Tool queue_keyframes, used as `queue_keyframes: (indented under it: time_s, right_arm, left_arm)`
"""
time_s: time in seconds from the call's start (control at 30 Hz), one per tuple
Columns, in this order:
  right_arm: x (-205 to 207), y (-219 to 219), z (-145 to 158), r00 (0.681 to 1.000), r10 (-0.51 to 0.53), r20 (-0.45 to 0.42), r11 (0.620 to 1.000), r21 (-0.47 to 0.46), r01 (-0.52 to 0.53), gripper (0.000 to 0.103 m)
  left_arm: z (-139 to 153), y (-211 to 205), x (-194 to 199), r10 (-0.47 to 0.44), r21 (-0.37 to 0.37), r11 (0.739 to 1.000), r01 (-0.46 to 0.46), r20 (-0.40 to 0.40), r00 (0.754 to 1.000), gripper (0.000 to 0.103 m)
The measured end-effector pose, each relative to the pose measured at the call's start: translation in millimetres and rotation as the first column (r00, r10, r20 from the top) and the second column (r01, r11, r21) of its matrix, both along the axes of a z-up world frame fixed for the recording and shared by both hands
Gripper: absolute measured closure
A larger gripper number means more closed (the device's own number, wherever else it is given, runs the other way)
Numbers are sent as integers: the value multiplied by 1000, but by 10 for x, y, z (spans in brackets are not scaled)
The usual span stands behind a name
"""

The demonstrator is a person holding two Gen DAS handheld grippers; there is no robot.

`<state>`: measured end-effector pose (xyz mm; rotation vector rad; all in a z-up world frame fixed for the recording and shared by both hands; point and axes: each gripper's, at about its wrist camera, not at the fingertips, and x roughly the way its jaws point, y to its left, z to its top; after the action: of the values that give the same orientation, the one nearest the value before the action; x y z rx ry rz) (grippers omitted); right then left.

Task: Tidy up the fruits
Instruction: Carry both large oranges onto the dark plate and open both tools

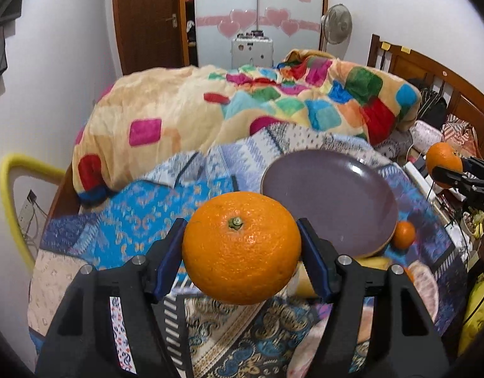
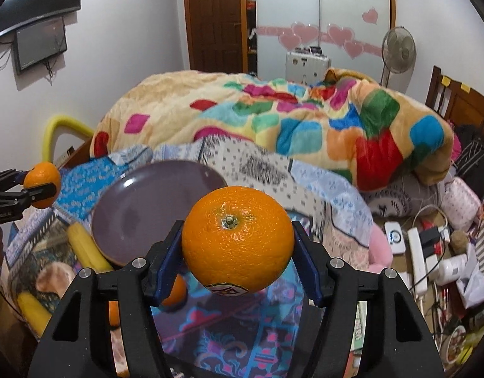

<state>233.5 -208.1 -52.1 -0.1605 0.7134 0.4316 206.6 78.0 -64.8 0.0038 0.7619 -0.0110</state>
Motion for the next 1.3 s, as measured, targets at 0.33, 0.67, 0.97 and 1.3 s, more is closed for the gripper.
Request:
queue_keyframes:
  time_s: [0.33, 0.67, 0.97, 1.3]
  right_arm:
    - [140, 215, 192, 998, 25, 61, 999, 36, -27, 42]
    - [451, 518, 1, 999, 51, 19, 998, 29, -51, 42]
    - [795, 731, -367, 995, 65, -81, 997, -43, -69, 42]
    - [910, 919, -561, 985, 108, -134, 988, -100, -122, 42]
  left_arm:
    - [173, -172, 265, -27, -11, 1000, 28, 31, 999, 35]
    - [39, -248, 717, -37, -31, 999, 36, -17, 999, 35]
    - [-253, -298, 1110, -67, -80, 995, 57, -122, 990, 35]
    - [-426, -416, 1362, -94, -51, 995, 86, -169, 981, 34]
